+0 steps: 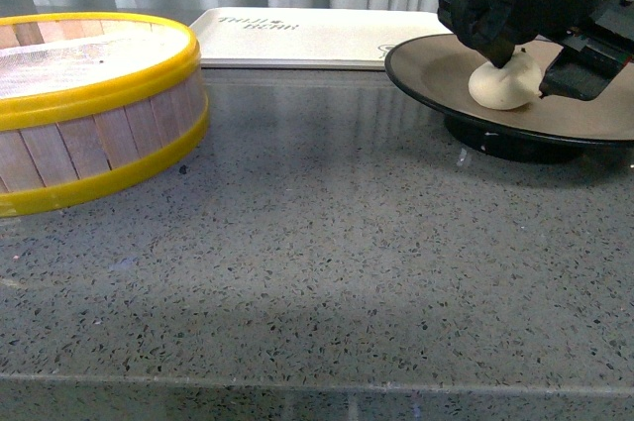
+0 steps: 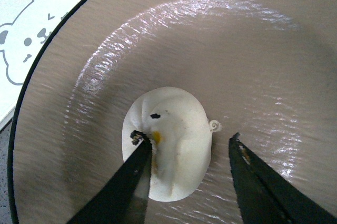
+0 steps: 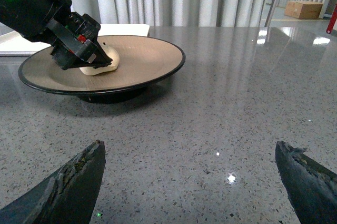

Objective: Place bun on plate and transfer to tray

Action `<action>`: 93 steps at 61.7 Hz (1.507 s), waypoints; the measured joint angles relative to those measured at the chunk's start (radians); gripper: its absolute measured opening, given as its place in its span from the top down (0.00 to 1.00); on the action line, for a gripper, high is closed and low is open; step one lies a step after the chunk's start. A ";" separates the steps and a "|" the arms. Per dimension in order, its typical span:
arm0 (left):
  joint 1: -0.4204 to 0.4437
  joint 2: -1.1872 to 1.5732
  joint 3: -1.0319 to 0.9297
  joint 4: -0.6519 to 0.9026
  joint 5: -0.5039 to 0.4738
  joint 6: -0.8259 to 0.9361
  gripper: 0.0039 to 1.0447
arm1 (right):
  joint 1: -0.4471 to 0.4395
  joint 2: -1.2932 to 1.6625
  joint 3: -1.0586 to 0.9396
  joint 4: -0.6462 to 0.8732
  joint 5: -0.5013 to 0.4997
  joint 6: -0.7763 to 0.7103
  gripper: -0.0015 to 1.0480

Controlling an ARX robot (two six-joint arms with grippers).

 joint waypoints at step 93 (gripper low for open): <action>0.760 -1.508 -1.641 0.788 0.183 -0.224 0.79 | 0.000 0.000 0.000 0.000 0.001 0.000 0.08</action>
